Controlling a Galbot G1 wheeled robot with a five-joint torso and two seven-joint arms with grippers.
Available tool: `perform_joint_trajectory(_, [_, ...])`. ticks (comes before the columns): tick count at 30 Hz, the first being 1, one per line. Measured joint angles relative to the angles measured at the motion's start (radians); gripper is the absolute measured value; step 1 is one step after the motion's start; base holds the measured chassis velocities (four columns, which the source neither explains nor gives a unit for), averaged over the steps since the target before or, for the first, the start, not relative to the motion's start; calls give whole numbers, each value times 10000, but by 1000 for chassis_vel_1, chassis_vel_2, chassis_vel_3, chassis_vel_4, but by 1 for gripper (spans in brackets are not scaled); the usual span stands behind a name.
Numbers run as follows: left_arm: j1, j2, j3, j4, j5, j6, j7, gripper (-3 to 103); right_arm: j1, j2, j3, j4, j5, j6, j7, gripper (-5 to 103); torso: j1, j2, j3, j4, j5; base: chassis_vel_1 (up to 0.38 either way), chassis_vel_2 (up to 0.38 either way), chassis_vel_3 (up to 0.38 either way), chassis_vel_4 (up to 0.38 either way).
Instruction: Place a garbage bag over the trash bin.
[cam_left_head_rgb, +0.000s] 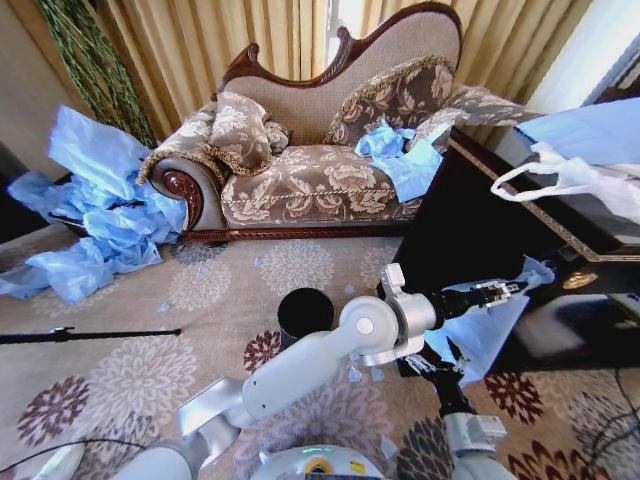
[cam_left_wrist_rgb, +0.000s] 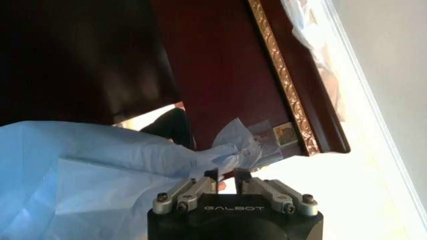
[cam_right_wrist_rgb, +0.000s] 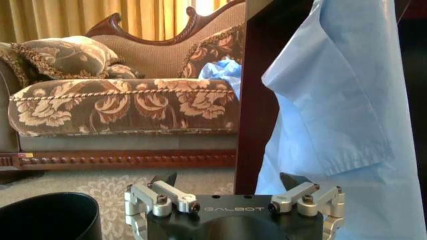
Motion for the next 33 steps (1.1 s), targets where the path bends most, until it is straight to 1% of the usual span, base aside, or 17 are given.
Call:
perform_joint_trajectory(1, [0,0,0,0,0,0,0,21,0,0,0,0,0,0,0,100,0,0,0,0,0,0,0,0,0])
perform_joint_trajectory(4, [29,-71,55,108,53,-2,-46,4,-4,-8,5,16,0,-1,-6,100,0,0,0,0,0,0,0,0,0])
perform_joint_trajectory(5, [32,-70,68,112,66,-5,-61,2,1,-8,7,-2,0,0,-7,100,0,0,0,1,0,0,0,0,0])
perform_joint_trajectory(16, [36,-105,67,267,91,-59,-236,0,86,-4,-11,-157,0,15,-10,100,0,0,0,1,-1,0,0,0,0])
perform_joint_trajectory(19, [88,-130,65,276,88,-62,-541,0,90,-28,-12,-202,-1,21,-10,100,0,0,0,0,-1,0,0,0,0])
perform_joint_trajectory(20, [116,-75,66,231,65,-62,-732,0,100,-44,-9,-222,-1,26,-7,100,0,0,0,0,-1,0,0,0,0])
perform_joint_trajectory(22, [128,-27,67,182,41,-55,-840,0,109,-50,-8,-232,-1,30,-6,100,0,0,0,0,-1,0,0,0,0])
perform_joint_trajectory(24, [167,257,46,-58,-73,5,-1183,0,143,-52,-7,-269,-1,39,2,100,0,0,0,0,-1,0,0,0,0])
perform_joint_trajectory(26, [176,381,26,-145,-110,29,-1265,0,150,-51,-12,-279,-1,41,1,100,0,0,0,1,-1,0,0,0,0])
perform_joint_trajectory(27, [179,593,-6,-304,-183,90,-1407,0,162,-49,-22,-295,-1,42,2,100,0,0,0,1,-2,0,0,0,0])
perform_joint_trajectory(28, [179,643,-14,-342,-203,103,-1440,0,165,-49,-26,-300,-1,43,2,100,0,0,0,2,-2,0,0,0,0])
perform_joint_trajectory(30, [166,1108,-92,-679,-418,236,-1780,0,191,-47,-48,-344,-1,47,2,100,0,1,0,1,-3,0,0,0,0])
perform_joint_trajectory(31, [166,1108,-92,-679,-418,236,-1780,0,191,-47,-48,-344,-1,47,2,100,0,1,0,1,-3,0,0,0,0])
perform_joint_trajectory(33, [146,1416,-158,-855,-575,301,-2004,0,217,-30,-65,-379,-2,54,1,100,0,1,0,2,-3,0,0,0,0])
